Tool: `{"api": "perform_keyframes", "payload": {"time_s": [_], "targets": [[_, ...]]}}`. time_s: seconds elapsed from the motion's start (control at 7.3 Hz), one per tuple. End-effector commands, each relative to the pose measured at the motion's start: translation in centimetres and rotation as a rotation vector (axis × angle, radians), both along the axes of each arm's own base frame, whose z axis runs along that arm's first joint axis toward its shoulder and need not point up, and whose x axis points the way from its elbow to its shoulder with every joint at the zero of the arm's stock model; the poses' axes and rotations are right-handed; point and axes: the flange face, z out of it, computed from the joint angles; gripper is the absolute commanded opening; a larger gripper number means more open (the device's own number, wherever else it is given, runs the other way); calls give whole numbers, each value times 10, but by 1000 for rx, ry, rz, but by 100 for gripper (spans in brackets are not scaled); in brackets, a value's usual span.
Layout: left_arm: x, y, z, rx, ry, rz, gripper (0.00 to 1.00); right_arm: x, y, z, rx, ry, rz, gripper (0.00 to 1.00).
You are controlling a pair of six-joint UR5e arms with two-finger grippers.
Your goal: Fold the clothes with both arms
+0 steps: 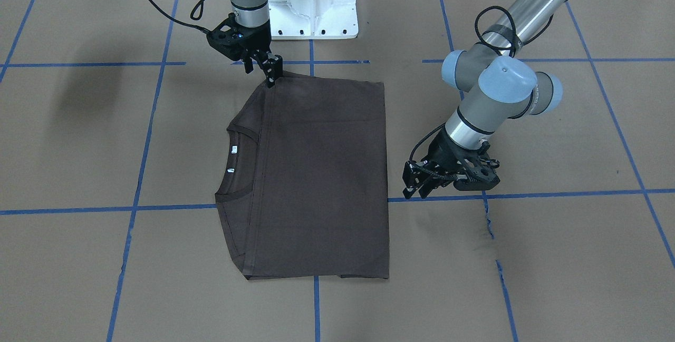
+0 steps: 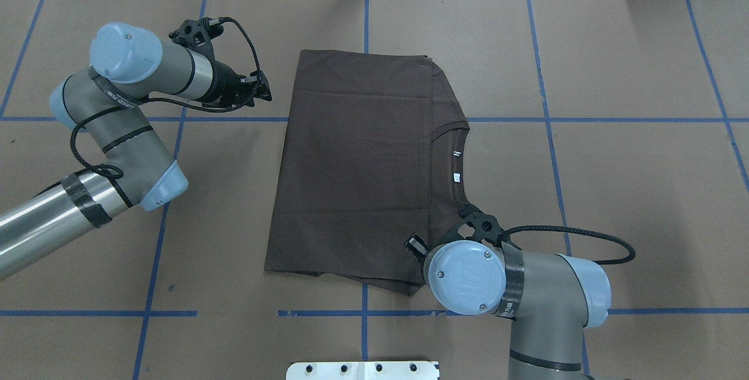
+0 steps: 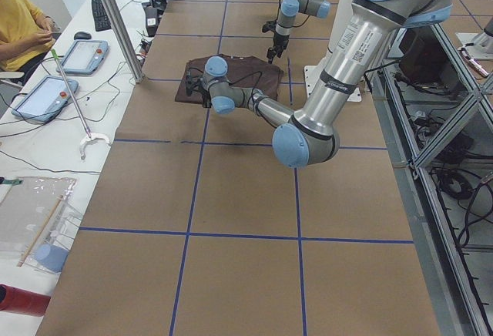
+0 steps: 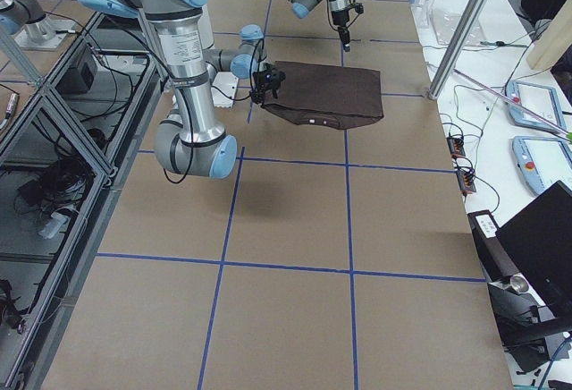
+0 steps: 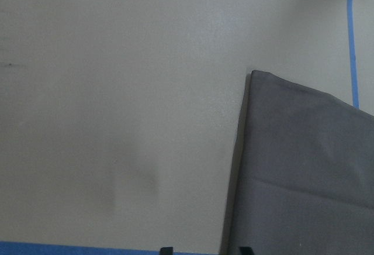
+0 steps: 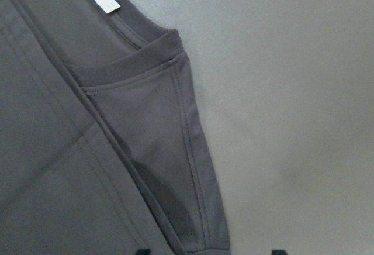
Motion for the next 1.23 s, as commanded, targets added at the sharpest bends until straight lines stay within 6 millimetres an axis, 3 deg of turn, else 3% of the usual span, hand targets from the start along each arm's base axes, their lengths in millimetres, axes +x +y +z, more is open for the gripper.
{"api": "perform_keyframes", "payload": {"time_s": [0.0,0.68,1.1], "targets": [[-3,1,-4,6,7,-2,48,-10,0,11,-35,1,39,73],[-5,3,-10,13,16,-3,48,-17,7,4,-33,-26,20,72],[-5,5,-8,10,15,-2,48,-21,7,3,-23,-25,8,65]]}}
